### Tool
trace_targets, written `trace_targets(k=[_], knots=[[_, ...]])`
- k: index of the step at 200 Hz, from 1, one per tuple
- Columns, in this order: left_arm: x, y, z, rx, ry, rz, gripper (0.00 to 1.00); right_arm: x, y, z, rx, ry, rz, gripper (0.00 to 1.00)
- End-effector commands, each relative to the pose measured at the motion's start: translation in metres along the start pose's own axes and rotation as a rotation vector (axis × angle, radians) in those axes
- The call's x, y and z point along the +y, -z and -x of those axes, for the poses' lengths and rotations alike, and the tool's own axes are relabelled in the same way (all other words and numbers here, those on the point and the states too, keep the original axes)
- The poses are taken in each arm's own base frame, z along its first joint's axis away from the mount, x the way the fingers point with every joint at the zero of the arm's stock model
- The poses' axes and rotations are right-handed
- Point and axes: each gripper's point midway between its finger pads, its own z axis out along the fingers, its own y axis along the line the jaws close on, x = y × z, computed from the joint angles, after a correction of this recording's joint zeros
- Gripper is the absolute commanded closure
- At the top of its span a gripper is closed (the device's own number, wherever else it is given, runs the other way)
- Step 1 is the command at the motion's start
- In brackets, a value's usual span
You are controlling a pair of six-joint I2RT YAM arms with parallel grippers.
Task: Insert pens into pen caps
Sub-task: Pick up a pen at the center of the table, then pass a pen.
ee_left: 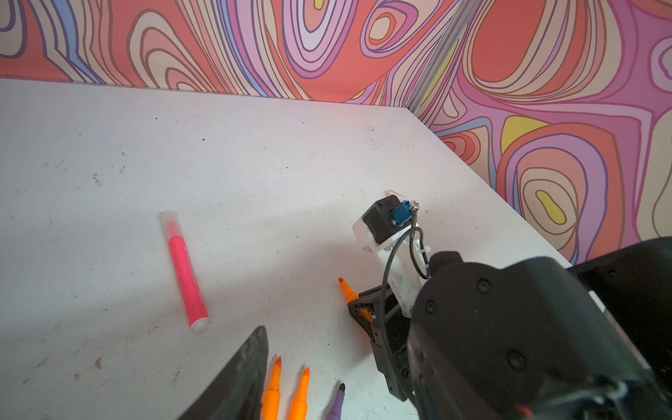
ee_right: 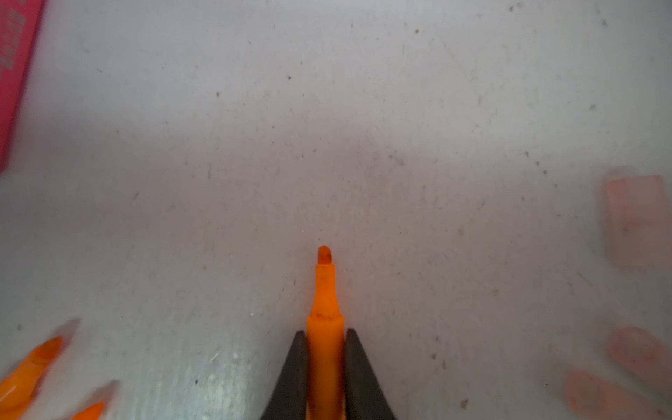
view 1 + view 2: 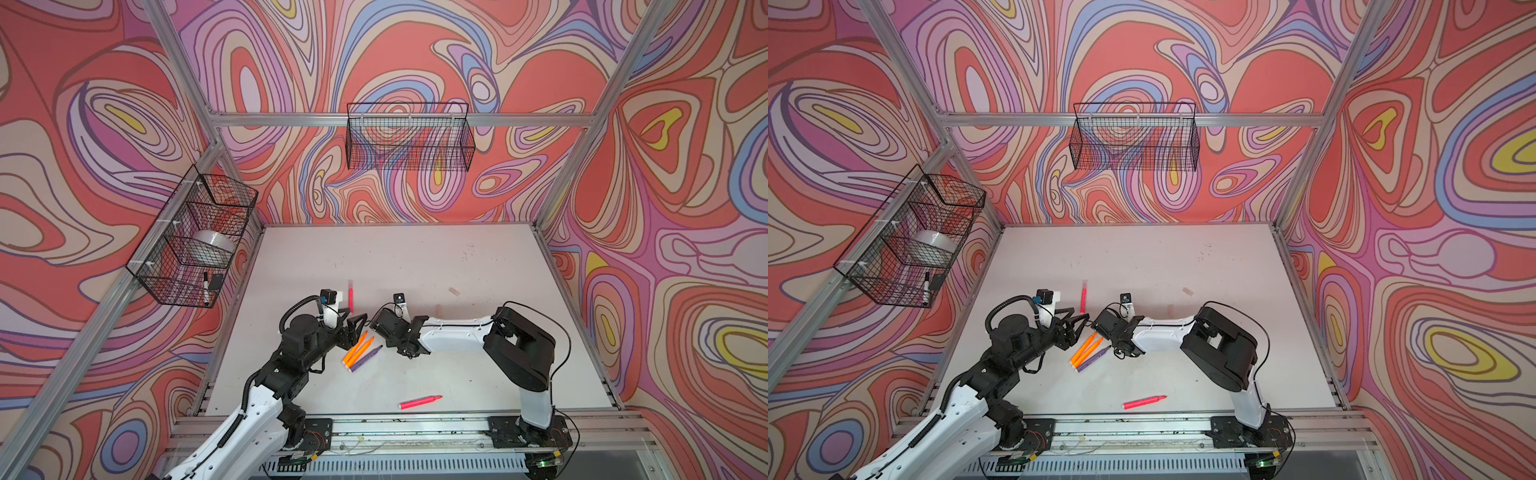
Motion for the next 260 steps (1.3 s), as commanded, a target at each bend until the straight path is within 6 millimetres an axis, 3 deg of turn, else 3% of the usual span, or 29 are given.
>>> trace_targets(k=[1,29,67,90,111,150,200,260], knots=[[-0.01,0.003,0.013,-0.02,0.011,-0.039,0.38,-0.01,0.012,0.0,-0.023,-0.022,0.006,0.94],[-0.022,0.002,0.022,-0.057,0.053,-0.109,0.38,-0.013,0.035,0.029,-0.125,-0.087,0.072,0.97],[-0.049,0.001,0.047,-0.093,0.103,-0.244,0.38,-0.014,0.079,0.093,-0.304,-0.176,0.233,1.0],[-0.063,-0.001,0.058,-0.114,0.1,-0.325,0.38,-0.017,0.113,0.131,-0.455,-0.207,0.302,1.0],[-0.076,-0.001,0.067,-0.134,0.089,-0.404,0.37,-0.014,0.143,0.152,-0.569,-0.234,0.397,1.0],[-0.088,-0.012,0.068,-0.088,0.082,-0.475,0.37,-0.003,0.177,0.168,-0.676,-0.245,0.556,1.0],[-0.082,-0.02,0.06,-0.075,0.075,-0.442,0.38,0.012,0.211,0.173,-0.763,-0.231,0.754,1.0],[-0.075,-0.029,0.052,-0.054,0.09,-0.406,0.4,0.028,0.22,0.166,-0.726,-0.202,0.866,1.0]])
